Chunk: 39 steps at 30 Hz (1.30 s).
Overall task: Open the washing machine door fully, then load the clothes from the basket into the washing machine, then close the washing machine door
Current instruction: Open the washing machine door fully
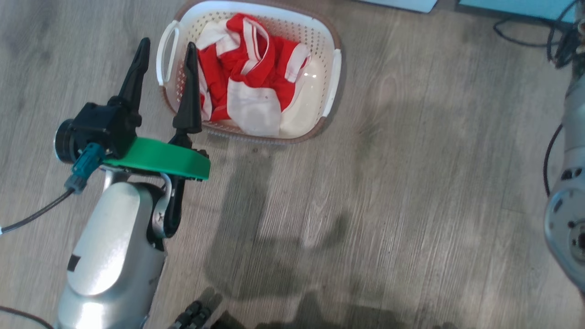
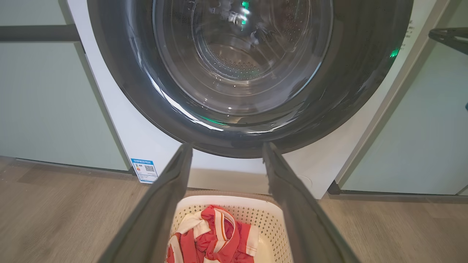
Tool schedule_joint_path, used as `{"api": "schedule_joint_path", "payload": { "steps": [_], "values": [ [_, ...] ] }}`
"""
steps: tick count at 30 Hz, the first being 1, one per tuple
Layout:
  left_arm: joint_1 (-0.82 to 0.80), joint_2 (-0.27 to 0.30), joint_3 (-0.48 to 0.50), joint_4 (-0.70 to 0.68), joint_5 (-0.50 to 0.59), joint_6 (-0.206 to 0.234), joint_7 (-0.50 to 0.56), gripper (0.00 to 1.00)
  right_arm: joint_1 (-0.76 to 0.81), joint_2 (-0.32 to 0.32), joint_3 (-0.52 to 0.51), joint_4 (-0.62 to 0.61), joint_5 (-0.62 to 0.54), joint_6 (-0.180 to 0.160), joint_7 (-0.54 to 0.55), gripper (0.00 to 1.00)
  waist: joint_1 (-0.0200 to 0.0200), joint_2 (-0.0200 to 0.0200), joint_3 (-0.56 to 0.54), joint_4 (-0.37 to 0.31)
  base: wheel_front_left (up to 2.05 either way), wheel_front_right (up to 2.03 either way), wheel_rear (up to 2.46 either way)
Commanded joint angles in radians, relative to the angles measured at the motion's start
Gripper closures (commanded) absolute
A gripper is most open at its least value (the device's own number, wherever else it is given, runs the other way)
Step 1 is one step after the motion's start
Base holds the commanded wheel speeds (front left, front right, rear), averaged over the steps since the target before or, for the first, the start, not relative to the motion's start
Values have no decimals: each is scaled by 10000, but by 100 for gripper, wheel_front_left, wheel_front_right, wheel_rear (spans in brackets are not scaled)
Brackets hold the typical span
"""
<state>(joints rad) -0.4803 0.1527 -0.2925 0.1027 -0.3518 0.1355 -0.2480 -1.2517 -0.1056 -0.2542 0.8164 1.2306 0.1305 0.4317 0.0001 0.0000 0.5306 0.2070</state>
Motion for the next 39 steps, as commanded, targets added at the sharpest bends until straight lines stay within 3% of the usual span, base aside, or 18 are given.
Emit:
{"api": "schedule_joint_path", "payload": {
  "steps": [1,20,29,39],
  "values": [
    [-308,115,303,-381,78,-17,-118,0,-665,106,210,-159,-212,2,89,100,-1,0,243,182,0,0,0],
    [-772,-503,626,-580,457,-397,-136,0,-3070,-49,355,1421,-1101,2,504,100,-1,0,1254,781,0,0,0],
    [-781,-657,797,-501,677,-554,-137,0,-3020,-10,479,1469,-1078,2,1248,100,-1,0,1234,720,0,0,0],
    [-501,-762,835,-98,865,-693,-137,0,-1841,43,601,1053,-752,2,2543,100,-1,0,523,567,0,0,0]
  ]
}}
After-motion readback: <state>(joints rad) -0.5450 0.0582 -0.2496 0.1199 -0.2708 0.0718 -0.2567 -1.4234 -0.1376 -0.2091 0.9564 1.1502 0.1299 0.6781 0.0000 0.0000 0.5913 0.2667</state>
